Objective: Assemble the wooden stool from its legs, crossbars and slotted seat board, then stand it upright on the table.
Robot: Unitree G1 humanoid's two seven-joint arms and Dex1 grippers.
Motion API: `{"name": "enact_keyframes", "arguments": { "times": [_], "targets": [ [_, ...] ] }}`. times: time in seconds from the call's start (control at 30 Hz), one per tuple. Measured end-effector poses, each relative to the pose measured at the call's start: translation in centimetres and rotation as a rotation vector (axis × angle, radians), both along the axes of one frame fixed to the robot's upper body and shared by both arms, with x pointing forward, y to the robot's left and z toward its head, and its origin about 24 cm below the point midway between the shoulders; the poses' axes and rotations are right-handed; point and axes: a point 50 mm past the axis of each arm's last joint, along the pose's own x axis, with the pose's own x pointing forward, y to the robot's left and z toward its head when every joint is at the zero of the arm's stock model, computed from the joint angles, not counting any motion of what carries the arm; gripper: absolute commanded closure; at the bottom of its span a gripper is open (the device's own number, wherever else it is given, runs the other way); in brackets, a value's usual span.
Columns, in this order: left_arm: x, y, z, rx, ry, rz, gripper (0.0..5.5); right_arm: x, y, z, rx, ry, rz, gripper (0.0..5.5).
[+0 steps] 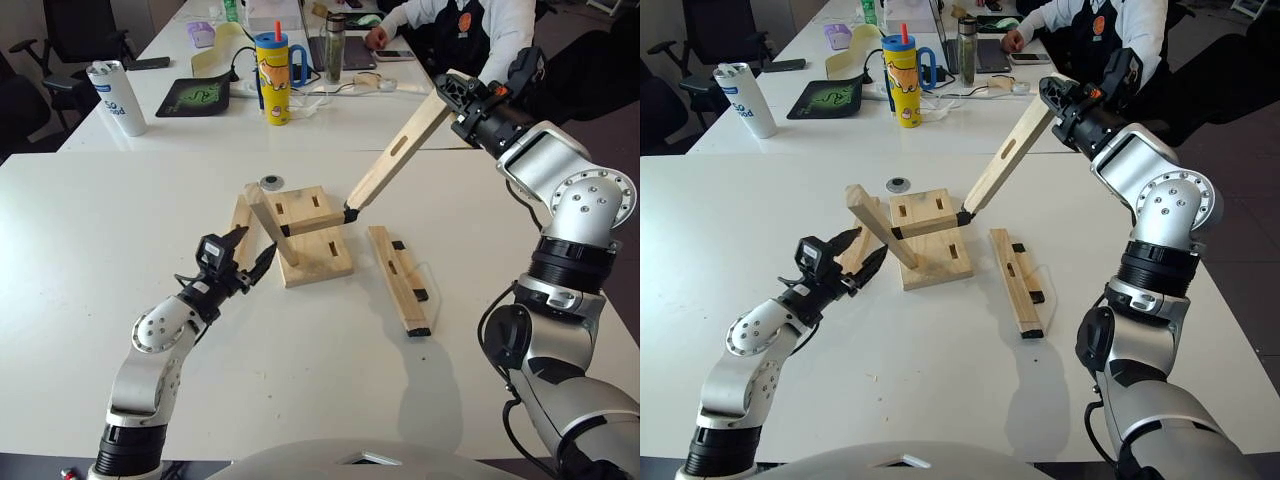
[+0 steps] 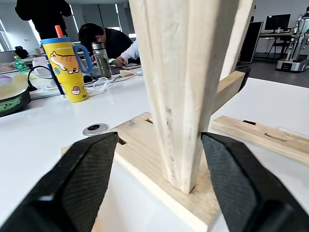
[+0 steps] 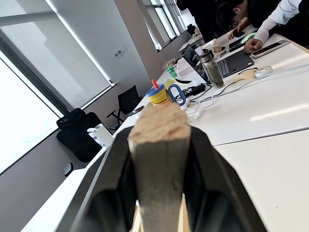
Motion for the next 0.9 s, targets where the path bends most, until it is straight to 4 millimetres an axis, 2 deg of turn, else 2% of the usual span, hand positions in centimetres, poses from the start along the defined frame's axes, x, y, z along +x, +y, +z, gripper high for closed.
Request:
{"name": "enact_keyframes", "arguments": {
  "times": [0.1, 0.23, 0.37, 0.53, 0.67, 0.77, 0.9],
  "targets": [
    [-0.2, 2.2, 0.5, -0.074, -0.051, 0.185, 2.31, -0.2, 0.2, 0.1, 0.003, 0.003, 0.009, 4.47],
    [0.3, 2.8, 0.9, -0.075, -0.112, 0.284, 2.31, -0.5, 0.7, -0.5, -0.017, 0.019, 0.031, 4.47],
    [0.6, 2.1, 0.4, -0.083, -0.128, 0.358, 2.31, -0.6, 1.5, -1.4, -0.064, 0.042, 0.072, 4.47],
    [0.9, 0.3, -0.3, -0.078, -0.133, 0.347, 2.31, -0.2, 2.0, -1.7, -0.111, 0.025, 0.076, 4.47],
    [1.3, 0.0, 0.3, -0.073, -0.167, 0.357, 2.31, 0.1, 2.1, -2.2, -0.094, 0.047, 0.075, 4.47],
    [1.3, 0.0, 0.7, -0.071, -0.185, 0.354, 2.31, -0.5, 2.7, -2.4, -0.078, 0.029, 0.081, 4.47],
    [1.6, 0.4, 1.2, -0.045, -0.207, 0.344, 2.31, -2.0, 3.2, -5.7, -0.024, 0.098, 0.072, 4.47]
  ]
}}
